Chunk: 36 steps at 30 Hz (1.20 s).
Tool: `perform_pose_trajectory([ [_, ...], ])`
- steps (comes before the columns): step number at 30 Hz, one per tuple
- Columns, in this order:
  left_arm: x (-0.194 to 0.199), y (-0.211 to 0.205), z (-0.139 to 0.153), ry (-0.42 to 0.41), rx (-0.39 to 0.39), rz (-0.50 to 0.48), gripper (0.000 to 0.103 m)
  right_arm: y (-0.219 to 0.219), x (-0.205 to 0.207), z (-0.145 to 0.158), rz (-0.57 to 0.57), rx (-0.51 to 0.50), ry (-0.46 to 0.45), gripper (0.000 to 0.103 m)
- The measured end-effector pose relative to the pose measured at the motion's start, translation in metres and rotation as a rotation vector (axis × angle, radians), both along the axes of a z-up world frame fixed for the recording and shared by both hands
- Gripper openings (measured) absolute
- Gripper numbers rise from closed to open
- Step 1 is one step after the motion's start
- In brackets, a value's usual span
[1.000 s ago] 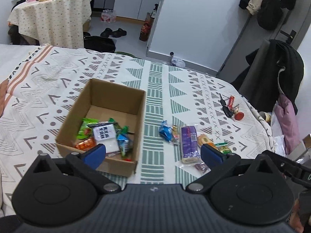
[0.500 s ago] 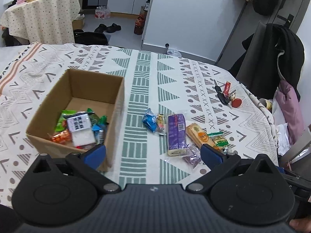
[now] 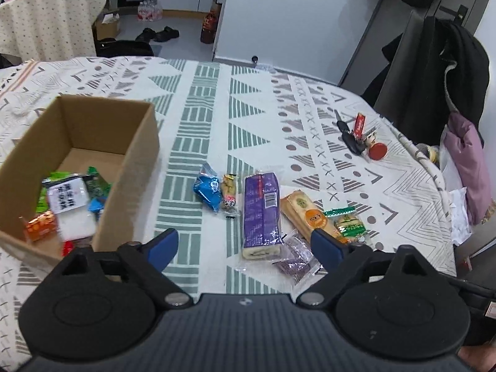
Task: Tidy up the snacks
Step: 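Move both open grippers back toward the remaining snacks on the bed, then grasp the purple wafer roll with the left gripper while the right grasps the green cow-print cake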
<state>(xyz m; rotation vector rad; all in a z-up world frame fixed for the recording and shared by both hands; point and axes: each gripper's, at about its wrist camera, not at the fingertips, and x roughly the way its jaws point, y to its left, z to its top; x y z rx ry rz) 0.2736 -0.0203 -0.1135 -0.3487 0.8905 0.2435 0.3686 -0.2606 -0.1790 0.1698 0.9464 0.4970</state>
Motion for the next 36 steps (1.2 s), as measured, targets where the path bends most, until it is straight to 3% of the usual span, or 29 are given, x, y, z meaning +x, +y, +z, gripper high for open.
perform_pose_trajectory([
  [10,0.038,0.003,-0.039,0.045,-0.051,-0.012,0.071,0.009,0.021,-0.022,0.015,-0.052,-0.012,0.061],
  [21,0.062,-0.004,-0.072,0.088,-0.070,-0.023,0.064,0.015,0.032,-0.036,0.031,-0.072,-0.008,0.061],
  [30,0.075,-0.002,-0.085,0.100,-0.076,0.016,0.062,0.029,0.048,-0.041,0.045,-0.117,-0.064,0.072],
  [33,0.076,-0.002,-0.085,0.107,-0.068,0.029,0.041,0.036,0.047,-0.041,0.070,-0.149,-0.073,0.072],
  [35,0.074,0.001,-0.084,0.108,-0.082,0.038,0.035,0.037,0.043,-0.042,0.091,-0.166,-0.066,0.068],
  [36,0.073,0.002,-0.082,0.105,-0.089,0.033,0.034,0.038,0.042,-0.043,0.104,-0.178,-0.062,0.060],
])
